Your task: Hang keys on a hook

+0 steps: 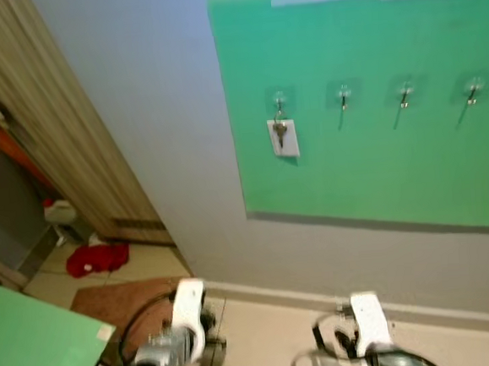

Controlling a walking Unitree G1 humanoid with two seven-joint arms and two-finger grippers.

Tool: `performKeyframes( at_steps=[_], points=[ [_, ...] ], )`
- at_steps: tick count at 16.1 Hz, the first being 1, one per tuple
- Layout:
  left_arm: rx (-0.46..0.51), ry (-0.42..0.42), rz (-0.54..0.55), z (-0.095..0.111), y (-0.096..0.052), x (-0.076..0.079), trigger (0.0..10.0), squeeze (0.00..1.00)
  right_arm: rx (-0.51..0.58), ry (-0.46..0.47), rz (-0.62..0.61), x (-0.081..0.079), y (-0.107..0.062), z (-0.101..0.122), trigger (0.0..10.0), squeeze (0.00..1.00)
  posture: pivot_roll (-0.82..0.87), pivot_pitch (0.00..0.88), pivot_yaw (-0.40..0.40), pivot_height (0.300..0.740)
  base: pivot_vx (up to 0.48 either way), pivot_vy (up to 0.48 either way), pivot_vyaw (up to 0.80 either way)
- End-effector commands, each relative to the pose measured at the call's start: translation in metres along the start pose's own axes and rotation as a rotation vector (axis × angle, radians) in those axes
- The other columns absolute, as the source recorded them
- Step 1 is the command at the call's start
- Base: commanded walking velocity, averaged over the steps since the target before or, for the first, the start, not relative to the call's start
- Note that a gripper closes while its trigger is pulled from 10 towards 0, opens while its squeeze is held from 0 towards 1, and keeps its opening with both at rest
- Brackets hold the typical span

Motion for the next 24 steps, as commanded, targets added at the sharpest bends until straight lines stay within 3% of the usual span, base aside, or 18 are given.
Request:
performKeyframes(
  at_steps=[1, 3, 7, 16, 19, 21, 24],
  points=[
    [-0.023, 0.025, 0.093, -0.007, -0.004, -0.020, 0.0, 0.00, 0.035, 0.027, 0.010, -0.005, 0.002, 0.010, 10.0, 0.00, -0.20, 0.000, 0.144, 0.707, 0.000, 0.000, 0.00],
    [-0.050, 0.052, 0.164, -0.020, -0.009, -0.035, 0.0, 0.00, 0.036, 0.053, 0.021, -0.008, 0.002, 0.010, 10.0, 0.00, -0.20, 0.000, 0.135, 0.707, 0.000, 0.000, 0.00],
    [-0.079, 0.087, 0.119, -0.030, -0.006, -0.025, 0.0, 0.00, -0.009, 0.043, -0.009, -0.007, 0.000, -0.007, 10.0, 0.00, -0.20, 0.000, 0.134, 0.707, 0.000, 0.000, 0.00],
    [-0.030, 0.043, 0.103, -0.026, -0.003, -0.016, 0.0, 0.00, -0.042, 0.045, -0.015, -0.006, -0.004, -0.024, 10.0, 0.00, -0.19, 0.000, 0.117, 0.707, 0.000, 0.000, 0.00],
    [0.013, 0.022, 0.089, -0.021, -0.002, -0.011, 0.0, 0.00, -0.058, 0.027, -0.019, 0.001, -0.008, -0.036, 10.0, 0.00, -0.19, 0.000, 0.115, 0.707, 0.000, 0.000, 0.00],
    [-0.010, 0.031, 0.078, -0.026, -0.001, -0.009, 0.0, 0.00, -0.072, 0.021, -0.026, 0.007, -0.010, -0.043, 10.0, 0.00, -0.19, 0.000, 0.114, 0.707, 0.000, 0.000, 0.00],
    [-0.009, -0.007, 0.048, -0.031, 0.000, -0.004, 0.0, 0.00, -0.078, 0.030, -0.030, 0.000, -0.011, -0.049, 10.0, 0.00, -0.19, 0.000, 0.107, 0.707, 0.000, 0.000, 0.00]
  ],
)
Point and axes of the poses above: a point about 5 cm out from each wrist's last joint towards the gripper, its own y axis pointing out of the wrist towards the gripper, its own z axis along the axis of the wrist's last joint, x = y × z, the point moved 2 cm from there along y, pointing out of the wrist towards the gripper, and after that the axes turned 12 degrees about -y, right-handed, at the moved point
